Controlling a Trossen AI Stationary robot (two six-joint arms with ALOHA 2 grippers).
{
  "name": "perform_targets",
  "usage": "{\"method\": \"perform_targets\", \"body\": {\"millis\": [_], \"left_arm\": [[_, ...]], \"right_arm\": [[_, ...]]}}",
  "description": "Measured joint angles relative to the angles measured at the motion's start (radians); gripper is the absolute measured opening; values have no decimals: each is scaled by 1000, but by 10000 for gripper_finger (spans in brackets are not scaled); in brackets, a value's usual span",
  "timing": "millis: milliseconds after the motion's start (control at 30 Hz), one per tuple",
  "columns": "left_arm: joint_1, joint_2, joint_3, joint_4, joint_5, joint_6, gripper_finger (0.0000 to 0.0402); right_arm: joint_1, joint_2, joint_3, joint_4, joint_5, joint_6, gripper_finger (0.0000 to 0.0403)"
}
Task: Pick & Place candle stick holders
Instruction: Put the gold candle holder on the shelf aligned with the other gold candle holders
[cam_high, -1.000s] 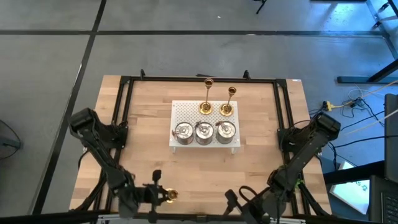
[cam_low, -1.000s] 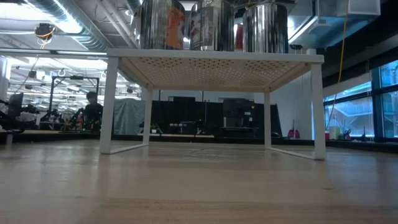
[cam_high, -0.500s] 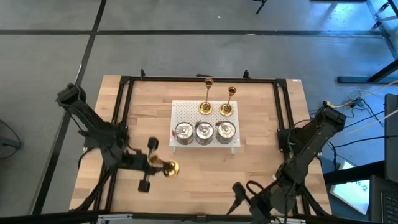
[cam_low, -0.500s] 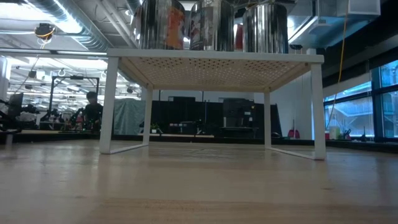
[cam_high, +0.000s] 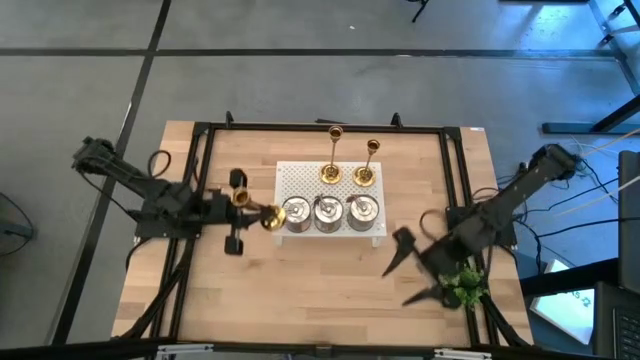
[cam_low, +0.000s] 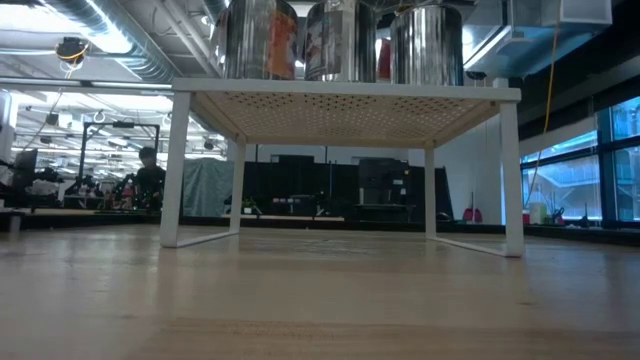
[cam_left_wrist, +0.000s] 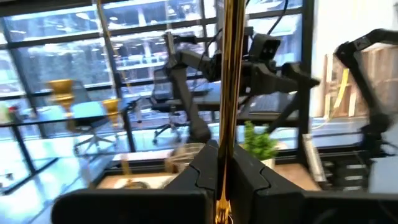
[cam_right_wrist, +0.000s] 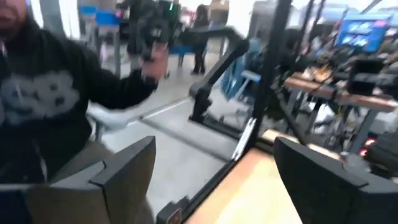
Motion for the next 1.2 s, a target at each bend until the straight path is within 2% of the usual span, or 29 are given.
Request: {"method": "perform_targets", "body": {"millis": [133, 300, 433, 633, 767, 867, 1200], "left_arm": [[164, -23, 0, -37, 136, 0, 8], [394, -7, 0, -49, 363, -36, 8], [557, 42, 0, -27, 508, -48, 8], [750, 115, 1, 76, 766, -90, 8], [820, 155, 1, 80, 801, -100, 8], [861, 176, 1, 76, 831, -108, 8], [883, 246, 1, 77, 846, -84, 8]], "right_arm": [[-72, -137, -99, -12, 0, 21, 328], [-166, -246, -135, -117, 20, 37, 328], [-219, -294, -137, -211, 17, 15, 328], [-260, -320, -136, -240, 16, -48, 328], [-302, -325, -136, -284, 15, -56, 328], [-358, -332, -136, -315, -26, -75, 328], [-688, -362, -141, -385, -375, -153, 328]]}}
